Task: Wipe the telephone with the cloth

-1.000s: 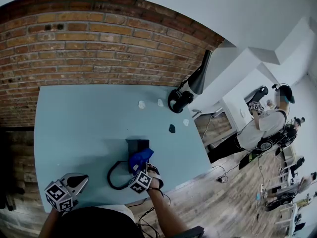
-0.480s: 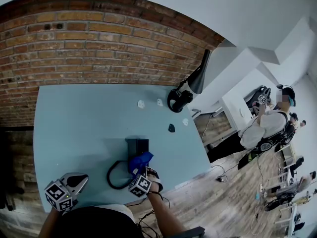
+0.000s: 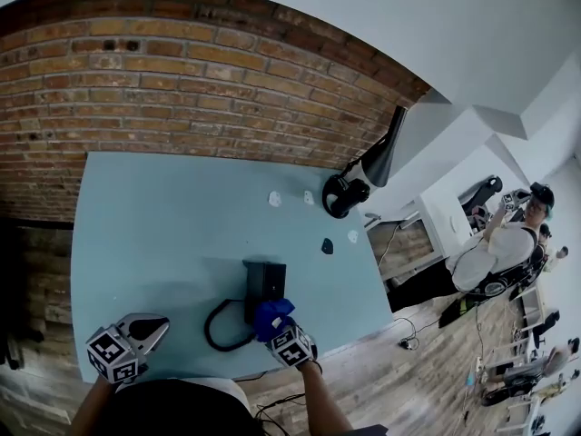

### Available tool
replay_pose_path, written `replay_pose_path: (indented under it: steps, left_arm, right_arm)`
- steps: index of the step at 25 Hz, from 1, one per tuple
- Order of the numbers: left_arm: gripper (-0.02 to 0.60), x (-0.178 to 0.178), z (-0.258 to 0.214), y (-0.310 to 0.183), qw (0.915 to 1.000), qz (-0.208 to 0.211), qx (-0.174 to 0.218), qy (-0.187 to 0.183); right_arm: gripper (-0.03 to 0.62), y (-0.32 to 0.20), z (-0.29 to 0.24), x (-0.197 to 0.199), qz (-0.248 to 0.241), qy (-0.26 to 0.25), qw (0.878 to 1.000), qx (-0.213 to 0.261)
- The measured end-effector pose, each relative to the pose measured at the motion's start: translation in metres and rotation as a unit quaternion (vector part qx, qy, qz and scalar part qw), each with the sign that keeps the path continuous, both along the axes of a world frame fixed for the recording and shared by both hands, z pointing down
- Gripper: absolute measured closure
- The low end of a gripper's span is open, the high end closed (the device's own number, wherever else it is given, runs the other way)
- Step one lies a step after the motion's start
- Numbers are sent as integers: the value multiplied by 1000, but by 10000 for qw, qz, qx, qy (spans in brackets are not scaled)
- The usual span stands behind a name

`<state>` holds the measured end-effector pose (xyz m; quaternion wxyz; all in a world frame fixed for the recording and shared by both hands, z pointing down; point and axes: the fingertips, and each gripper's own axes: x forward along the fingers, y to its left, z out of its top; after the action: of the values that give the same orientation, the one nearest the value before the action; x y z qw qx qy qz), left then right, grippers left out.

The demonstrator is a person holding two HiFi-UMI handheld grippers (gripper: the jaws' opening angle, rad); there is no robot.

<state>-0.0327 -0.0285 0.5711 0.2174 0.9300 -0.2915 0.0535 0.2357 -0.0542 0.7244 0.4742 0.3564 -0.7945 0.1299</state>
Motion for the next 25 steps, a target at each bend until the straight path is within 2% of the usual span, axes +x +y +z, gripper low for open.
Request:
replay_pose_path:
  steps: [1,3,5,7,10,12,14,17,19,21,25]
  left_arm:
    - [555,-2,-2,-1,10000,-16,16,3]
    - [555,-7,-2,-4,10000,-48,22,-7]
    - [555,-13,1,-6,10000,-93,-12,-20]
    - [555,-18,3,-8,9999,-137,-38,-14]
    - [555,-20,4,-6,9997,-180,-114,86]
    - [555,-21,3,-6,9995,-199,-158,163]
    - [555,-23,0,-10,9995,-229,-133,162]
    - [555,-29,0,-12,9993,-307,-146,162]
    - [555,-32,3,-11,9991,-355,-181,141]
    - [555,-37,3,-10,9989,-406,-196,124]
    - [555,-47,2,-13,9985,-498,-191,138]
  right_arm:
    - [499,1,-9,4,-38,-170,9998,-31]
    - [496,-5,-27,15,-108,-168,9997,113]
    - [493,-24,-47,32,-91,125,9985,533]
    - [492,-53,-75,46,-30,599,9917,1136]
    - [493,-94,-109,61,-166,1515,9694,1924]
    - [493,-115,-124,65,-333,2037,9523,2246]
    - [493,-137,-131,65,-499,2530,9362,2387]
    - [493,-154,-110,54,-928,3109,9214,2137]
    - [493,-153,-84,39,-1210,3189,9227,1797]
    - [493,-150,-60,24,-1308,3015,9324,1504]
    - [521,-150,-48,15,-984,2679,9492,1327]
